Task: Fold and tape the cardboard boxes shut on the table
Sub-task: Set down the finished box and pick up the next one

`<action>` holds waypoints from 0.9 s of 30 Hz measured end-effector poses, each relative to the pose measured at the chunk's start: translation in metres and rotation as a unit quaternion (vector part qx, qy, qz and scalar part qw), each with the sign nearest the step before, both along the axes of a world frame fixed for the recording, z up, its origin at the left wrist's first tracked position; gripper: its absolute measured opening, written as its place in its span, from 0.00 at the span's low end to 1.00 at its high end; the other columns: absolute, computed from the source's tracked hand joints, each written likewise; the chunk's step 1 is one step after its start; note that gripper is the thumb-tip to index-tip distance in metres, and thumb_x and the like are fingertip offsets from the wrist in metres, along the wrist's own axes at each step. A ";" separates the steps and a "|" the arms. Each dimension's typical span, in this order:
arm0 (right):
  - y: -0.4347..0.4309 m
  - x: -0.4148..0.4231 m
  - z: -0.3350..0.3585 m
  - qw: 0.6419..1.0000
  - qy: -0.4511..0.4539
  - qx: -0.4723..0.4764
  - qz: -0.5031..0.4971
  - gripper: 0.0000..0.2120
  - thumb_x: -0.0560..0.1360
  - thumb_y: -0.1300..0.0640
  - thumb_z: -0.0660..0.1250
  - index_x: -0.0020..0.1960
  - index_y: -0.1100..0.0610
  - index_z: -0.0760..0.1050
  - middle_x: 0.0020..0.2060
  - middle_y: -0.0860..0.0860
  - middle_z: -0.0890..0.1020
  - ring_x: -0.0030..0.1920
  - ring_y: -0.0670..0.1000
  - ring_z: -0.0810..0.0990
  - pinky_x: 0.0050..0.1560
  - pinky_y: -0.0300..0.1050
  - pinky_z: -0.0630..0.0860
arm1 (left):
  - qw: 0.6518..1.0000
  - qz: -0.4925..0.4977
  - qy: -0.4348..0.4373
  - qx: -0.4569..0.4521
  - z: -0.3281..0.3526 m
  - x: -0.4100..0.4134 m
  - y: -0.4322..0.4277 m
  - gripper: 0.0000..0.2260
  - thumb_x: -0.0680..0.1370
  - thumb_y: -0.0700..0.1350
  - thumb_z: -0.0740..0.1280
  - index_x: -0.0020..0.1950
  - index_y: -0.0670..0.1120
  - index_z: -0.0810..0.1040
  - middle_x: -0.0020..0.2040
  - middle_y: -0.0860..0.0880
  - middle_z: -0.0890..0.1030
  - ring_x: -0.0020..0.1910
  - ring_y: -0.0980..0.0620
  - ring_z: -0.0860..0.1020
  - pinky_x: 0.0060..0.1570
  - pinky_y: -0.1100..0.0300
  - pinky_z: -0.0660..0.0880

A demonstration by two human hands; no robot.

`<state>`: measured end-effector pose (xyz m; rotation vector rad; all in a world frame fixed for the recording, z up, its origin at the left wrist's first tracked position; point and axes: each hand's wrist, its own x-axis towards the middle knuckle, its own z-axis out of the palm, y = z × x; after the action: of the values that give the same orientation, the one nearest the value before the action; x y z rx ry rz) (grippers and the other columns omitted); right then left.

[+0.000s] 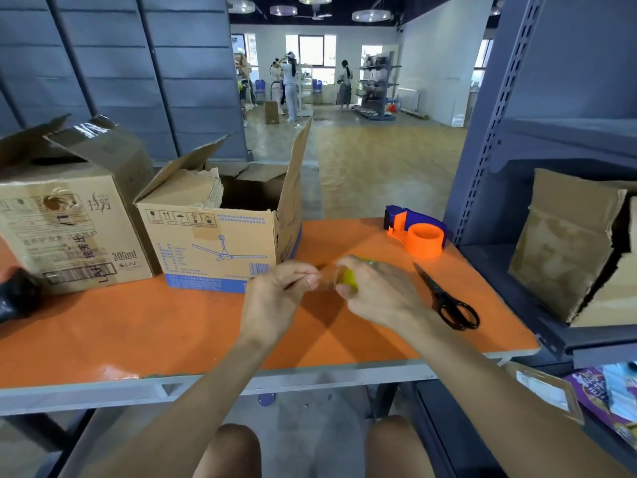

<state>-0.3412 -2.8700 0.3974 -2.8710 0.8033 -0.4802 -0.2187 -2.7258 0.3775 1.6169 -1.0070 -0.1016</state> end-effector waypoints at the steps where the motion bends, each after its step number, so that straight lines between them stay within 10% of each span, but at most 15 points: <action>1: 0.001 0.004 -0.003 1.000 -0.002 -0.005 -0.007 0.16 0.80 0.45 0.62 0.67 0.43 0.69 0.50 0.50 0.85 0.53 0.56 0.83 0.45 0.48 0.73 | 1.000 -0.010 0.028 -0.006 -0.001 0.003 0.000 0.07 0.79 0.40 0.72 0.46 0.52 0.86 0.42 0.57 0.87 0.46 0.58 0.85 0.48 0.68 0.77; 10: 0.009 0.009 -0.024 0.995 -0.031 -0.094 0.028 0.10 0.83 0.46 0.58 0.63 0.43 0.72 0.30 0.46 0.75 0.32 0.51 0.74 0.33 0.45 0.68 | 0.995 0.030 0.075 0.053 -0.018 0.008 0.003 0.05 0.79 0.41 0.72 0.45 0.50 0.85 0.41 0.58 0.86 0.45 0.60 0.84 0.52 0.61 0.78; 27: 0.017 -0.001 -0.021 0.993 -0.006 -0.117 0.024 0.13 0.82 0.45 0.62 0.65 0.45 0.71 0.31 0.46 0.75 0.35 0.52 0.81 0.35 0.46 0.74 | 0.969 0.173 -0.079 0.157 -0.011 -0.013 0.015 0.05 0.78 0.52 0.70 0.45 0.59 0.85 0.40 0.53 0.85 0.43 0.46 0.81 0.45 0.52 0.77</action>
<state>-0.3421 -2.8530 0.3762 -3.0888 0.7166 -0.6233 -0.2319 -2.7109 0.3664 2.0966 -0.8419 0.1127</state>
